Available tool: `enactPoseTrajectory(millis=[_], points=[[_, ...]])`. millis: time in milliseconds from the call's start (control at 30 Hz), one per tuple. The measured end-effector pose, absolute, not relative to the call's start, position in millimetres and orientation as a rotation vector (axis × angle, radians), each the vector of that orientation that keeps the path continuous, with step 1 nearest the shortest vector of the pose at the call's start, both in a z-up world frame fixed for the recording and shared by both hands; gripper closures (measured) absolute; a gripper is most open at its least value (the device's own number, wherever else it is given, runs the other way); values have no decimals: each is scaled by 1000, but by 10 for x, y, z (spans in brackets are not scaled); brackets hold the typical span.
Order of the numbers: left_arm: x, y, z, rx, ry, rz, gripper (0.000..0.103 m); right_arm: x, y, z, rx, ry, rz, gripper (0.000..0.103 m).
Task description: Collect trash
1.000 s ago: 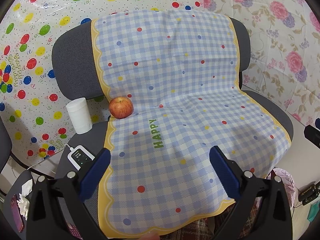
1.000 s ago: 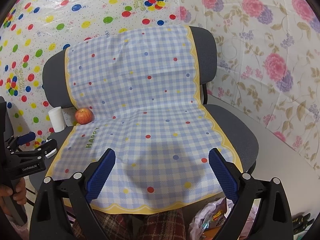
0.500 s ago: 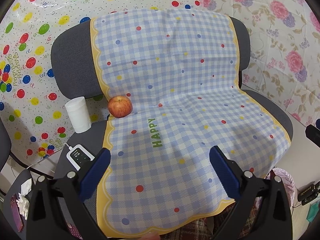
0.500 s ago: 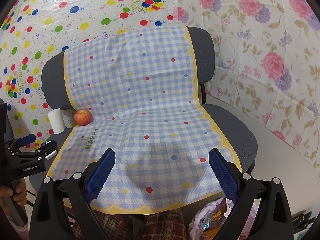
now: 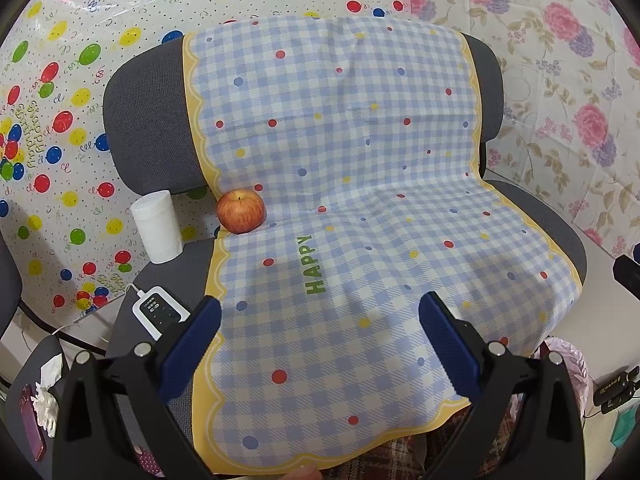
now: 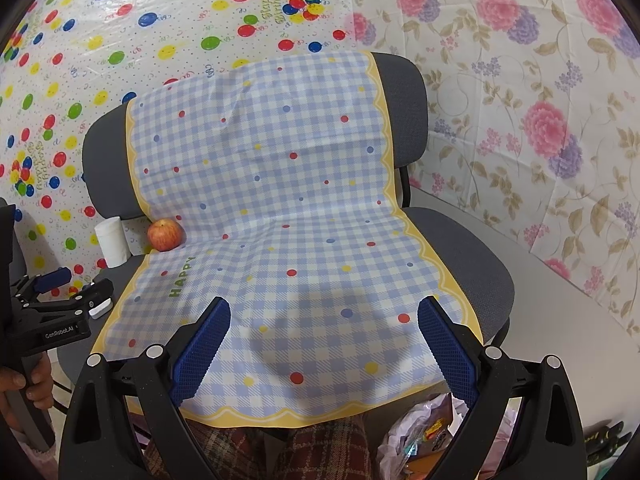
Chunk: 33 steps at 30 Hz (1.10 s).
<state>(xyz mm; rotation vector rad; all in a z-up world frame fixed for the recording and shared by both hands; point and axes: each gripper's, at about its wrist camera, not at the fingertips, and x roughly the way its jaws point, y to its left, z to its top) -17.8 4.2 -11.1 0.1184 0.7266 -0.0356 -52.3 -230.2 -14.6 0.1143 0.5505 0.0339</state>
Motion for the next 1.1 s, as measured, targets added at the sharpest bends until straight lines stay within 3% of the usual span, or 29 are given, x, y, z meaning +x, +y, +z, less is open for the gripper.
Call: enactPoseTrajectory(millis=[767,1100], points=[[-100,96,-151,113,737,-23,7,-500,-2401,-219,126,563,23,9],[382,156,-625,148,851,1,7,3,-2680,-537,126,615,-32,8]])
